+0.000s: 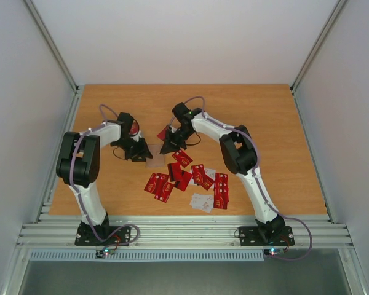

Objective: Put the credit cards into the card holder

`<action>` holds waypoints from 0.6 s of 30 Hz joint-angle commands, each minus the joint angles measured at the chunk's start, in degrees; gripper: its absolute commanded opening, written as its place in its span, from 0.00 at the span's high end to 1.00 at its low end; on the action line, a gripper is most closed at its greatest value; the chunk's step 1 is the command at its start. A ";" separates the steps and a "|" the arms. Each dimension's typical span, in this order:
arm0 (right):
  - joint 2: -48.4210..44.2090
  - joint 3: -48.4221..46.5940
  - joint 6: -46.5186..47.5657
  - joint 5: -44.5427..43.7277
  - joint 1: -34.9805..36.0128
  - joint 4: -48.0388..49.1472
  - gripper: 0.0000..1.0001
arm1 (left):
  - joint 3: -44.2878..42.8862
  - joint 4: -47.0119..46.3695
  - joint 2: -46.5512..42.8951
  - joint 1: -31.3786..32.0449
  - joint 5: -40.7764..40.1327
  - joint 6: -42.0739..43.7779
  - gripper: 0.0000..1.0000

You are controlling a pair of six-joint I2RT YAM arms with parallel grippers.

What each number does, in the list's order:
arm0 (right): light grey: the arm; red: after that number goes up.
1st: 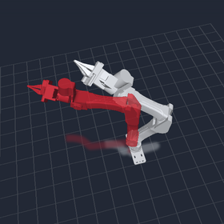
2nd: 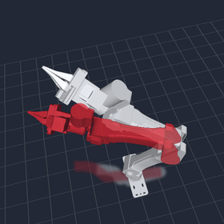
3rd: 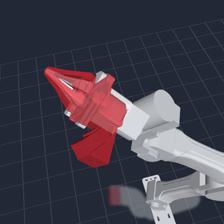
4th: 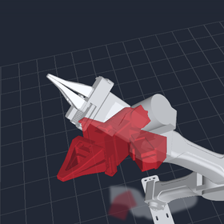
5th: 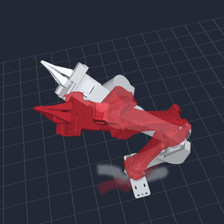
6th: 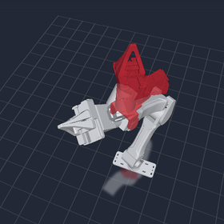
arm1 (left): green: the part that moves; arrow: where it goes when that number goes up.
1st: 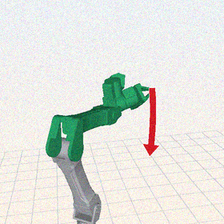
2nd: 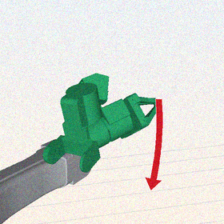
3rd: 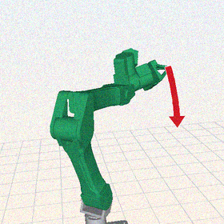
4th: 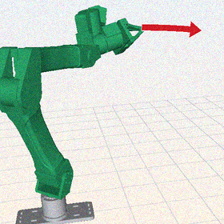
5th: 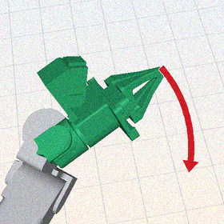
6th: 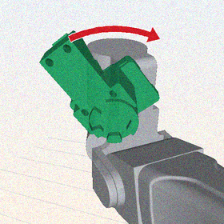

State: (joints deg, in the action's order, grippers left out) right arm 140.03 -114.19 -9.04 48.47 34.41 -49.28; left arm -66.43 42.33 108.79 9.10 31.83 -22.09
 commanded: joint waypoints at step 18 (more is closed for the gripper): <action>2.65 -0.56 -1.74 1.28 1.41 2.74 0.91 | -0.95 -1.46 2.62 1.25 -0.88 -2.52 0.67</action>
State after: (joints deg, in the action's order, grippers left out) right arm 141.08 -114.19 -9.74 49.10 35.18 -48.21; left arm -66.98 42.13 109.23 9.74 31.79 -23.92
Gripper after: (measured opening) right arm 0.093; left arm 0.330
